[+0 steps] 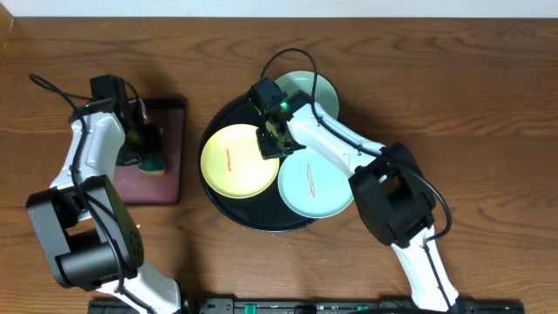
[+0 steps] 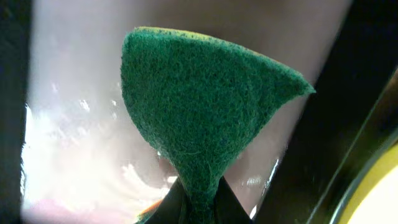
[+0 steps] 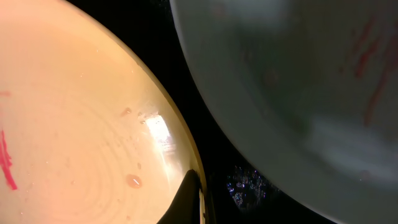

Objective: Clean dirty plates on tray and stack at the side
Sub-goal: 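Scrub the yellow plate with the sponge held in left gripper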

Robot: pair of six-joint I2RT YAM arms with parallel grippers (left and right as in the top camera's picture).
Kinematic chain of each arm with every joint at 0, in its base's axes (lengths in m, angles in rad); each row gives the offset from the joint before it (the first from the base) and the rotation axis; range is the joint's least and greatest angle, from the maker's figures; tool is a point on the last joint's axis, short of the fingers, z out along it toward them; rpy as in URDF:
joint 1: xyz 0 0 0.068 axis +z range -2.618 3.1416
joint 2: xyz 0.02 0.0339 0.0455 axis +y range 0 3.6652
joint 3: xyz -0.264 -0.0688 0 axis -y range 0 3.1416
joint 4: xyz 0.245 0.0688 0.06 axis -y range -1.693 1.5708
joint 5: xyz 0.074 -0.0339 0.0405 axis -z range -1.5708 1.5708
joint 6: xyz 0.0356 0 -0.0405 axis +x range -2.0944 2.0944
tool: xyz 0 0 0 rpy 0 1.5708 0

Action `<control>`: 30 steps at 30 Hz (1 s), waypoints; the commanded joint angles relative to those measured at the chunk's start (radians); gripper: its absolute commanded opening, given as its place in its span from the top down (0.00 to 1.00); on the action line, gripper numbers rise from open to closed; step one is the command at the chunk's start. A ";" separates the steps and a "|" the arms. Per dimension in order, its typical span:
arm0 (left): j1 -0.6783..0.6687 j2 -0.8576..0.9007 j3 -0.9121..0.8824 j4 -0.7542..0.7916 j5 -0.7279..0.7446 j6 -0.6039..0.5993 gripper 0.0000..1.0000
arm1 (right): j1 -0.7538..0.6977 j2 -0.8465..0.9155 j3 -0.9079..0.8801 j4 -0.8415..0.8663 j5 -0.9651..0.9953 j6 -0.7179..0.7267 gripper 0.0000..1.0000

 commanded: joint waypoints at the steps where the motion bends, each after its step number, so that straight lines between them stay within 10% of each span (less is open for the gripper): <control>1: -0.020 -0.054 0.023 -0.032 -0.001 -0.016 0.92 | 0.007 0.029 0.002 0.007 0.044 -0.001 0.98; 12: -0.184 -0.197 0.030 -0.114 0.033 -0.098 0.93 | -0.022 0.029 0.001 -0.004 0.027 0.000 0.98; 30: -0.435 0.070 -0.043 0.005 0.022 -0.395 0.92 | -0.034 0.029 0.002 -0.019 0.000 -0.001 0.97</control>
